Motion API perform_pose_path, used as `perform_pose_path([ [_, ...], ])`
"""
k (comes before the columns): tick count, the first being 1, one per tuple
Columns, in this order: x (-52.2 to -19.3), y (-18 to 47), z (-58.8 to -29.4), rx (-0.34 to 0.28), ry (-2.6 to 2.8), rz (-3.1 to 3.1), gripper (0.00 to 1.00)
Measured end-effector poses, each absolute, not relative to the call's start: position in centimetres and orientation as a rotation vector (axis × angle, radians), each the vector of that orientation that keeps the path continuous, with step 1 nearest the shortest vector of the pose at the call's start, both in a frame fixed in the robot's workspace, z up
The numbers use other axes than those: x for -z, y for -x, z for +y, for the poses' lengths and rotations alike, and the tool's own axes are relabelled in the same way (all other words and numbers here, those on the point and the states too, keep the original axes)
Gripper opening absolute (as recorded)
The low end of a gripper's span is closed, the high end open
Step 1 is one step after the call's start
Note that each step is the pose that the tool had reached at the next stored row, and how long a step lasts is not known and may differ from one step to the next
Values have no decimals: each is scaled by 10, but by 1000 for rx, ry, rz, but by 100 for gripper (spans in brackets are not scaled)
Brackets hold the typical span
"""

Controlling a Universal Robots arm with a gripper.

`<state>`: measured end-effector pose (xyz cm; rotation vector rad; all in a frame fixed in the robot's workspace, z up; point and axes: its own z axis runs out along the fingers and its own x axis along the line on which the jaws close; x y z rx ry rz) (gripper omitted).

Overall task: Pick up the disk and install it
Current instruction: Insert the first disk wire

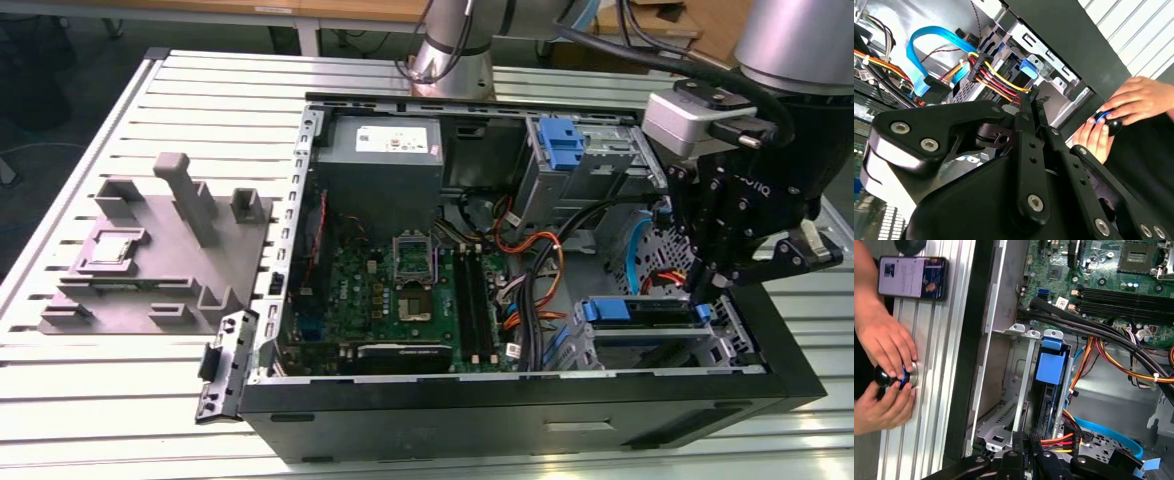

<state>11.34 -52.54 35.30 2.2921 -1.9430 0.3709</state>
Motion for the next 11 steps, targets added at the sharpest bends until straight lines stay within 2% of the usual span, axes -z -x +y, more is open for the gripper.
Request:
perform_pose_path([
  [4, -352, -113, -526, -362, -2244, -1995, 16],
  [11, -351, -113, -526, -304, -2247, -2062, 16],
])
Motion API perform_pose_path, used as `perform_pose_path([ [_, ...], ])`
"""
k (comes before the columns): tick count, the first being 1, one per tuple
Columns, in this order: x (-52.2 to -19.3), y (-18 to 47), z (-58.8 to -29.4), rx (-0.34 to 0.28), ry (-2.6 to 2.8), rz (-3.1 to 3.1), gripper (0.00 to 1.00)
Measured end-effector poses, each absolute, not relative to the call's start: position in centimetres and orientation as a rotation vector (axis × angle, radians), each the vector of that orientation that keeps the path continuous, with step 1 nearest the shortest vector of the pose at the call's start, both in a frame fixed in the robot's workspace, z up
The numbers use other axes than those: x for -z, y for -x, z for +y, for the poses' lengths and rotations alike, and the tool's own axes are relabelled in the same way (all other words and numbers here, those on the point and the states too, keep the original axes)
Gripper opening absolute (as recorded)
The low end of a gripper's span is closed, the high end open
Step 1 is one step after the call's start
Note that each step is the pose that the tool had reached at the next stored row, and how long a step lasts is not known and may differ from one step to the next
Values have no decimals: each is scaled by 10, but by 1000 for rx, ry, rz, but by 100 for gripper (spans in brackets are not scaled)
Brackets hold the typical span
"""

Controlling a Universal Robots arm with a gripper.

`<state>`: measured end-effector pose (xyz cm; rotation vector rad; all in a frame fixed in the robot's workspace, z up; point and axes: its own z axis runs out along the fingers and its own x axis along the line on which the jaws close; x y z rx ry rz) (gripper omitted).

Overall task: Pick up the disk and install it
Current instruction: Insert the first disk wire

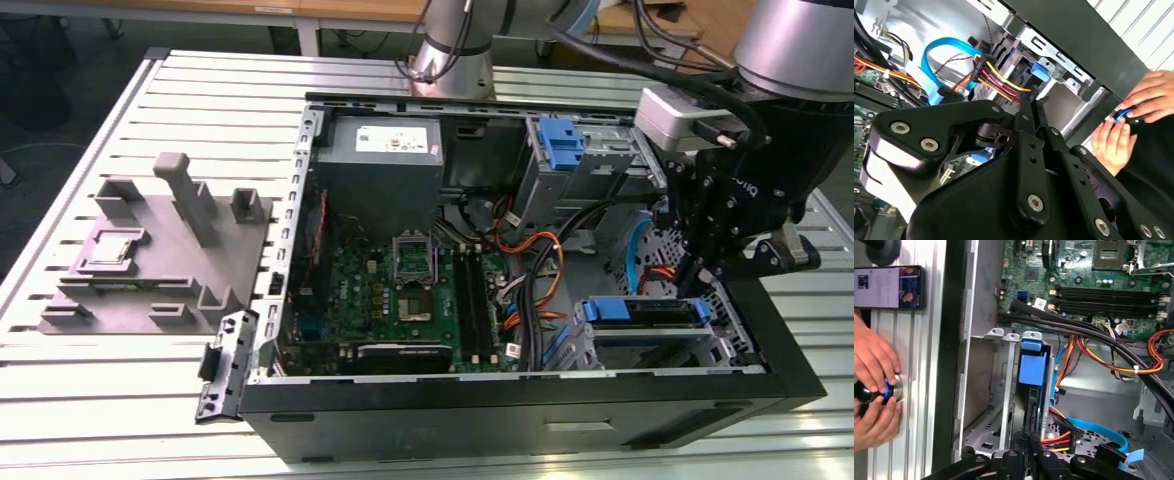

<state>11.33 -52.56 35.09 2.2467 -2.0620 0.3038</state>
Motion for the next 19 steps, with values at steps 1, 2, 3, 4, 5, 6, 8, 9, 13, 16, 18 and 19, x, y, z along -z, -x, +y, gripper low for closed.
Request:
perform_pose_path([
  [1, -350, -113, -526, -301, -2240, -2070, 16],
  [2, -350, -113, -526, -300, -2232, -2080, 16],
  [3, -349, -113, -526, -299, -2222, -2090, 16],
  [4, -348, -113, -526, -297, -2210, -2102, 16],
  [5, -347, -113, -526, -296, -2197, -2114, 16],
  [6, -347, -113, -526, -294, -2187, -2125, 16],
  [8, -346, -113, -526, -286, -2180, -2139, 16],
  [9, -345, -113, -526, -280, -2180, -2145, 16],
  [13, -344, -113, -528, -245, -2193, -2170, 16],
  [16, -343, -113, -531, -223, -2204, -2184, 16],
  [18, -342, -113, -532, -217, -2206, -2188, 16],
  [19, -341, -113, -533, -216, -2205, -2189, 16],
])
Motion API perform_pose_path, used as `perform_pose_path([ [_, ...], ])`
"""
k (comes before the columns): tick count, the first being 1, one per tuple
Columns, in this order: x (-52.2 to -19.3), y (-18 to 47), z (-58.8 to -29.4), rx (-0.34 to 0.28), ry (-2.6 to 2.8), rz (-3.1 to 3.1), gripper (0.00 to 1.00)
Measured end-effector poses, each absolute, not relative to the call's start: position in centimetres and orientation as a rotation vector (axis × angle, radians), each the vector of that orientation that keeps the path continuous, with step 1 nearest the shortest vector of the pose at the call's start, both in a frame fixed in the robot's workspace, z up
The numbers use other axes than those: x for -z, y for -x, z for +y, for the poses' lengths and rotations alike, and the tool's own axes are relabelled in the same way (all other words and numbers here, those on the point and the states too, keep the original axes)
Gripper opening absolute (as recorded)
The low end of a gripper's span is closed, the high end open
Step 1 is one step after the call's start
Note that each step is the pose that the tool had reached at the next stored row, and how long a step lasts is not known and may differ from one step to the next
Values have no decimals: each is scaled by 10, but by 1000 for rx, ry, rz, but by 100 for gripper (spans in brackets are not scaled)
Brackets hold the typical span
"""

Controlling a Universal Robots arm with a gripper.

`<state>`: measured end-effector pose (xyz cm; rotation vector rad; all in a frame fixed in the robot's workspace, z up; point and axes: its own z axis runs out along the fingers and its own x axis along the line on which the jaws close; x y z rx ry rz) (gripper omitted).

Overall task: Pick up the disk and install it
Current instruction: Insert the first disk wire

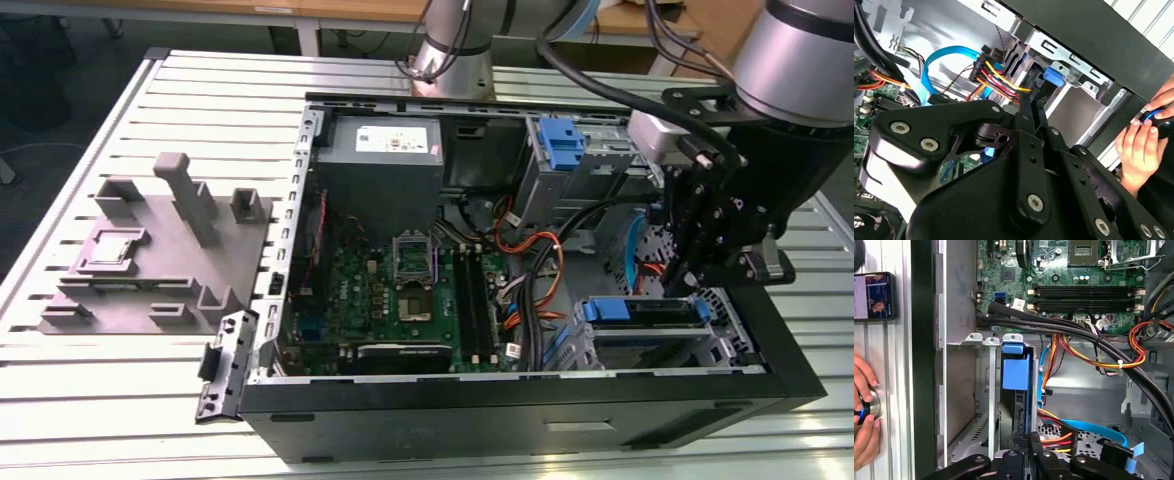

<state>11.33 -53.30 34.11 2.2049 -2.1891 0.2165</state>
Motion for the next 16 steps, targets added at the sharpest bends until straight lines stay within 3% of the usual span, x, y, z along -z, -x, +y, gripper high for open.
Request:
perform_pose_path([
  [16, -334, -112, -535, -210, -2181, -2217, 16],
])
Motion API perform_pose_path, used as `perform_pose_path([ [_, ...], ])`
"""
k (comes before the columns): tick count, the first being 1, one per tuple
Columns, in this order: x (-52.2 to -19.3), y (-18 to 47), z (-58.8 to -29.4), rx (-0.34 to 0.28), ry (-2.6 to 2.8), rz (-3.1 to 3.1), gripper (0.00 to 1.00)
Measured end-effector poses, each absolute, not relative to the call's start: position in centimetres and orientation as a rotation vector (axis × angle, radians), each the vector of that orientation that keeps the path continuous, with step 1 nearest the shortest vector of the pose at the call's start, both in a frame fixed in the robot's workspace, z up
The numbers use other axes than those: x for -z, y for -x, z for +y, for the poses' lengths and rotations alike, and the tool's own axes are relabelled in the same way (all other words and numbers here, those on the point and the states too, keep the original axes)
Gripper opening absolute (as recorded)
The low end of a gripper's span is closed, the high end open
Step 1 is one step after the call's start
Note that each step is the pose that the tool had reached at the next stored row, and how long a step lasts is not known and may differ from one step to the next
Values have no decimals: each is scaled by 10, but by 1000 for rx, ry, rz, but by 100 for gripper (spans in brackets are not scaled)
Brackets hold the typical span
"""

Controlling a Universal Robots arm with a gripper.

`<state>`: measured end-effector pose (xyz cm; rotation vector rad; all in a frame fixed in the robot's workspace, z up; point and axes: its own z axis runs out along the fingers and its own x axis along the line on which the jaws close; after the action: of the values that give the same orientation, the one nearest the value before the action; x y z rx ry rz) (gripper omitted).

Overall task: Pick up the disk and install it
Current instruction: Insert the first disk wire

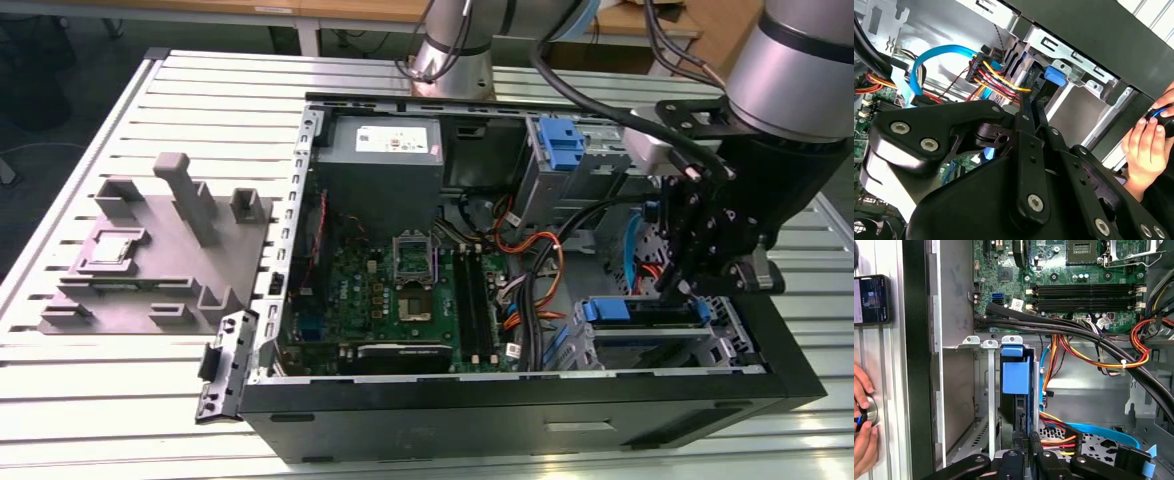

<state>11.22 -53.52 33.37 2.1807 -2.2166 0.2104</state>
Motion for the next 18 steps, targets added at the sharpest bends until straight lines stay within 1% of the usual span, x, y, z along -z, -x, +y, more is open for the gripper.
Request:
perform_pose_path([
  [18, -328, -112, -535, -203, -2177, -2227, 16],
])
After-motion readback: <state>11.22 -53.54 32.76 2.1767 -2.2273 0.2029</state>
